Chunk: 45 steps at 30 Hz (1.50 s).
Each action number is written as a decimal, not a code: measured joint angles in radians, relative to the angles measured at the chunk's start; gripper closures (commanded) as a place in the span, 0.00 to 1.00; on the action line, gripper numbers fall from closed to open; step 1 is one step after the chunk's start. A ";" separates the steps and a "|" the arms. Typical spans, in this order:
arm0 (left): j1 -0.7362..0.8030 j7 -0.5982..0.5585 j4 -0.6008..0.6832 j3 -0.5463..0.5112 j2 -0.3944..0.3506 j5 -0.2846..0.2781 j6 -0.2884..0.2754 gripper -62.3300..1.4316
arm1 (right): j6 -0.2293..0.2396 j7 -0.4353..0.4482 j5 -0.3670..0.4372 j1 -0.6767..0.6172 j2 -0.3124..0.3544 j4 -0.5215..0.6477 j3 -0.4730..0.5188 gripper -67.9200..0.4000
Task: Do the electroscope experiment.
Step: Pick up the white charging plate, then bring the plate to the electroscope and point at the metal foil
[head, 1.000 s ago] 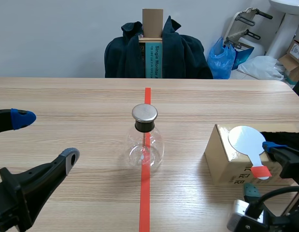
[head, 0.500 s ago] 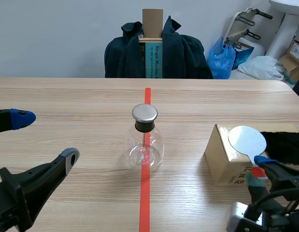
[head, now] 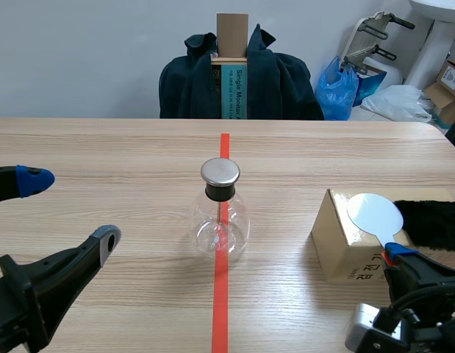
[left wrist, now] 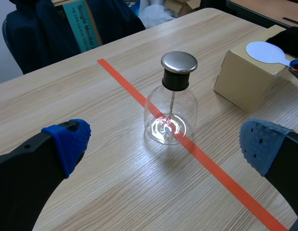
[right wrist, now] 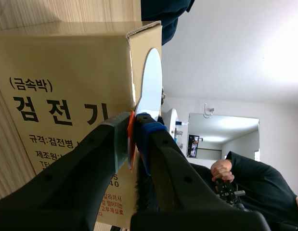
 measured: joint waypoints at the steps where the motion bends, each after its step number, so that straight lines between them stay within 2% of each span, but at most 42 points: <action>1: 0.000 0.000 0.000 0.000 0.000 0.000 0.000 0.00 | 0.000 0.000 0.000 0.000 0.000 0.000 0.000 0.98; 10: 0.000 0.000 0.000 0.000 0.000 0.000 0.001 0.00 | -0.026 0.000 0.003 -0.039 0.000 0.003 0.010 0.98; 14: 0.000 0.014 0.000 0.000 0.000 0.000 0.023 0.00 | -0.023 0.001 0.005 -0.083 0.000 0.028 0.038 0.98; 17: 0.000 0.038 0.000 0.000 0.000 0.005 0.030 0.00 | -0.014 0.024 0.051 -0.125 0.000 0.065 0.061 0.98; 20: 0.000 0.039 0.000 0.000 0.000 0.021 0.031 0.20 | -0.010 0.069 0.111 -0.169 0.000 0.116 0.094 0.98; 23: 0.000 0.038 -0.010 0.000 0.000 0.042 0.031 0.28 | -0.006 0.122 0.185 -0.196 0.000 0.177 0.140 0.98; 25: 0.000 0.039 -0.025 0.000 0.000 0.057 0.031 0.38 | -0.006 0.141 0.212 -0.197 0.000 0.206 0.169 0.98; 28: -0.001 0.039 -0.054 0.000 -0.014 0.056 0.018 0.59 | -0.007 0.182 0.249 -0.192 0.000 0.253 0.228 0.98; 32: -0.047 0.039 -0.106 0.000 -0.059 0.056 -0.029 0.90 | -0.007 0.207 0.256 -0.157 0.000 0.319 0.292 0.98; 33: -0.070 0.039 -0.126 0.000 -0.068 0.052 -0.032 0.94 | -0.007 0.215 0.256 -0.145 0.000 0.335 0.301 0.98; 40: -0.262 0.026 -0.316 0.070 -0.094 0.046 -0.064 0.93 | -0.007 0.227 0.256 -0.054 0.000 0.454 0.349 0.98; 45: -0.369 -0.078 -0.472 0.138 -0.091 0.046 -0.143 0.93 | -0.007 0.230 0.299 0.023 0.000 0.578 0.405 0.98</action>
